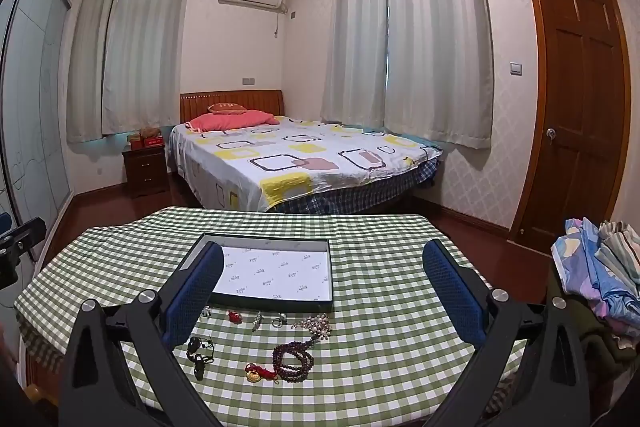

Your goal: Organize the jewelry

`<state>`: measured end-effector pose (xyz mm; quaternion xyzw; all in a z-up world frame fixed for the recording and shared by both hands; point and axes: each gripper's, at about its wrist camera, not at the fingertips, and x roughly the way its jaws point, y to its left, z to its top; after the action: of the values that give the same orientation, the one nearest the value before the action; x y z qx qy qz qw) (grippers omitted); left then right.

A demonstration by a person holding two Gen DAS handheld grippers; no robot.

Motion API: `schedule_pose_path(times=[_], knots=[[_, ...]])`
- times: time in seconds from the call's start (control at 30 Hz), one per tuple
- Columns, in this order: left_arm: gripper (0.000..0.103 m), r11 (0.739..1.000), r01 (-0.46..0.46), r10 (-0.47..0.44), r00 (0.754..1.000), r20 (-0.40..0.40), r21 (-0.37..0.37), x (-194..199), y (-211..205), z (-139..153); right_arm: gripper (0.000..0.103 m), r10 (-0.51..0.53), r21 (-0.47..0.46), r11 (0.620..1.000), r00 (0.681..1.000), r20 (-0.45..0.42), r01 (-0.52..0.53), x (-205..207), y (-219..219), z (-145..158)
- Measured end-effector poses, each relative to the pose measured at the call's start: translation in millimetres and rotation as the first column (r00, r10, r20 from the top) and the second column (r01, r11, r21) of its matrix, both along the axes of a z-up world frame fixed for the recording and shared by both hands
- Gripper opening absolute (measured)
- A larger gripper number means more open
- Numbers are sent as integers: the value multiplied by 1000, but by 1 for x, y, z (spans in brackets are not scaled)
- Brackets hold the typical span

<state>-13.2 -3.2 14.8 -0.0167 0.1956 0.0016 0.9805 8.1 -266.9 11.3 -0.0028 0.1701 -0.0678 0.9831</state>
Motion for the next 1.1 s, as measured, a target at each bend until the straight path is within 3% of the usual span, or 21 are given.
schedule_pose_path(times=[1.1], knots=[[99, 1000, 4, -4, 1000, -3, 2, -1, -1, -1, 97, 9, -5, 1000, 1000, 9, -9, -9, 1, -3]])
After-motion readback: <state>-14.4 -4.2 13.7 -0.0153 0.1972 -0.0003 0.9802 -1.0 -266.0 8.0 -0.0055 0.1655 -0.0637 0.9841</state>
